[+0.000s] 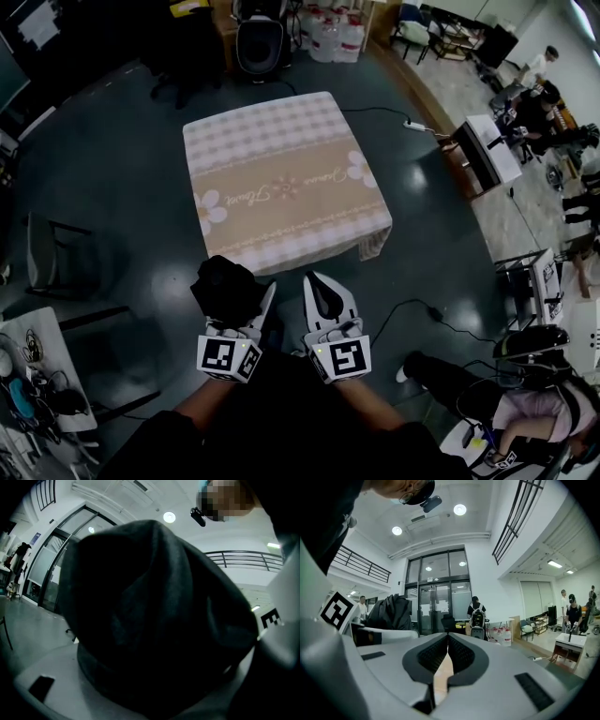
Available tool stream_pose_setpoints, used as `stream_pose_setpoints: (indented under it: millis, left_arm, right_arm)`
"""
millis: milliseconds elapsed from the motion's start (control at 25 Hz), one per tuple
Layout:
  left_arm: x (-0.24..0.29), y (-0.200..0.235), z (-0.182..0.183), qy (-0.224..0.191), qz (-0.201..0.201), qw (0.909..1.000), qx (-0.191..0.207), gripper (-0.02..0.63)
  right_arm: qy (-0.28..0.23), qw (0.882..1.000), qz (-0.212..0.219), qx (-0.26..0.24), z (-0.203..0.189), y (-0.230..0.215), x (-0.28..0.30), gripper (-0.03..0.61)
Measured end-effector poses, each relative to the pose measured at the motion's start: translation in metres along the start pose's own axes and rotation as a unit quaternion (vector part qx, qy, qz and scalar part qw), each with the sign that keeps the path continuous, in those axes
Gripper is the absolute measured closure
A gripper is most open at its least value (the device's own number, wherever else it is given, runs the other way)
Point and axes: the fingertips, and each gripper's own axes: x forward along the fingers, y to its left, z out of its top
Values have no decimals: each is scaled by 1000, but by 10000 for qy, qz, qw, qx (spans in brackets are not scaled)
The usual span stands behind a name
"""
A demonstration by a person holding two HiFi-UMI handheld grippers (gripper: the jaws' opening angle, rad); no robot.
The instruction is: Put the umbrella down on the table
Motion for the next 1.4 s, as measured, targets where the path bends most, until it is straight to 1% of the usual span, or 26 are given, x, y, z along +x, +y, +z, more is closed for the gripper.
stream_pose_setpoints:
  millis: [120,240,360,520,640,920,1040,1160,1240,1400]
  left_arm:
    - [25,20,11,14,-70,10000,-55,249]
    - [44,38,20,38,-177,9998,-96,249]
    - [59,51,25,59,-347,9993,-125,249]
    - [79,71,21,171,-448,9986,-205,249]
    - [89,83,14,274,-416,9981,-355,249]
    - [111,100,2,444,-248,9975,-496,249]
    - [126,105,0,492,-140,9976,-459,249]
    - [144,109,-3,531,-15,9978,-395,249]
    - [155,114,-4,577,71,9977,-358,249]
    - [168,144,-11,786,258,9957,-411,249]
  right_arm:
    - [13,10000,80,-13,12,2,36,563]
    - [-99,9996,255,-99,27,7,68,563]
    - [-5,9996,187,-232,34,7,90,563]
    - [34,9999,52,-141,27,7,109,563]
    - [68,9998,72,-151,24,4,121,563]
    - [51,9999,162,-29,24,-9,151,563]
    - [97,9995,303,-7,19,-18,165,563]
    - [19,9986,523,82,20,-28,183,563]
    - [11,9980,632,25,19,-34,198,563]
    - [30,9981,615,31,15,-35,233,563]
